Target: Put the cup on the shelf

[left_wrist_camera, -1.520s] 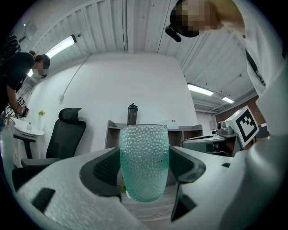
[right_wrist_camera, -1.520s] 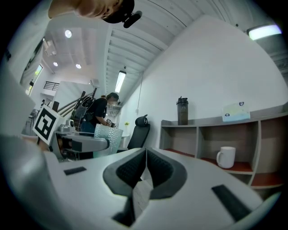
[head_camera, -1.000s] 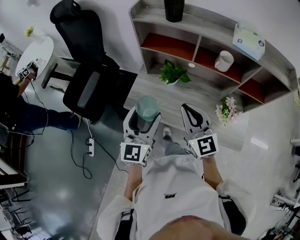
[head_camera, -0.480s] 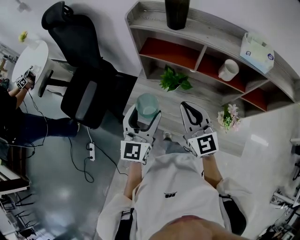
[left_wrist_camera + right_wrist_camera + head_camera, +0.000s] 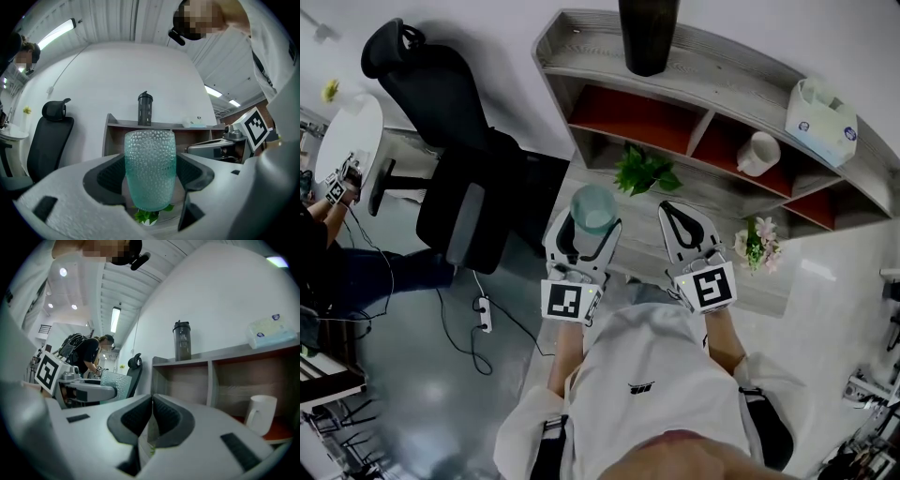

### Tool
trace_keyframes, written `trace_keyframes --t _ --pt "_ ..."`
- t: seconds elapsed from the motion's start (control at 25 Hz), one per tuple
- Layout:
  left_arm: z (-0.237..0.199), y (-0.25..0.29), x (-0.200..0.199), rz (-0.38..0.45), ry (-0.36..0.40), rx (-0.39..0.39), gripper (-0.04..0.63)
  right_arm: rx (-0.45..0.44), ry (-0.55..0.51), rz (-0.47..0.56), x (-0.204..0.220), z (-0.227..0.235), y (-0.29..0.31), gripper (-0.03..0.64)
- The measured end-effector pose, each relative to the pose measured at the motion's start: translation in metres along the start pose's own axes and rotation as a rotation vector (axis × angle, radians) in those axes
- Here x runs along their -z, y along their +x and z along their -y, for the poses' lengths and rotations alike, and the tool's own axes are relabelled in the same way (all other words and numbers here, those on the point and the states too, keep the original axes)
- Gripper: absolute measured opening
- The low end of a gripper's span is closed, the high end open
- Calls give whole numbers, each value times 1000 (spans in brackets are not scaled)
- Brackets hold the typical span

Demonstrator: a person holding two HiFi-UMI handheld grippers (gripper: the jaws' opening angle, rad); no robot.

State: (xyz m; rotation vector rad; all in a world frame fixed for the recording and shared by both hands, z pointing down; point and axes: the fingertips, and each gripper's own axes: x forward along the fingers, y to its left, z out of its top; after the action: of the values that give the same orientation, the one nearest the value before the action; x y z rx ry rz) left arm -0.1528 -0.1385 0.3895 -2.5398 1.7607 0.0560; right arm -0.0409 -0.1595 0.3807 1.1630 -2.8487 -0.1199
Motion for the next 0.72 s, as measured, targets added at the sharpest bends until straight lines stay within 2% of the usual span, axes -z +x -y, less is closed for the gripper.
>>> trace_keyframes --t 0.52,0.72 --pt "-16 45 11 -5 -22 24 359 4 13 -28 10 21 36 31" --pt "-22 62 17 -6 -7 35 359 8 25 -42 17 29 45 31"
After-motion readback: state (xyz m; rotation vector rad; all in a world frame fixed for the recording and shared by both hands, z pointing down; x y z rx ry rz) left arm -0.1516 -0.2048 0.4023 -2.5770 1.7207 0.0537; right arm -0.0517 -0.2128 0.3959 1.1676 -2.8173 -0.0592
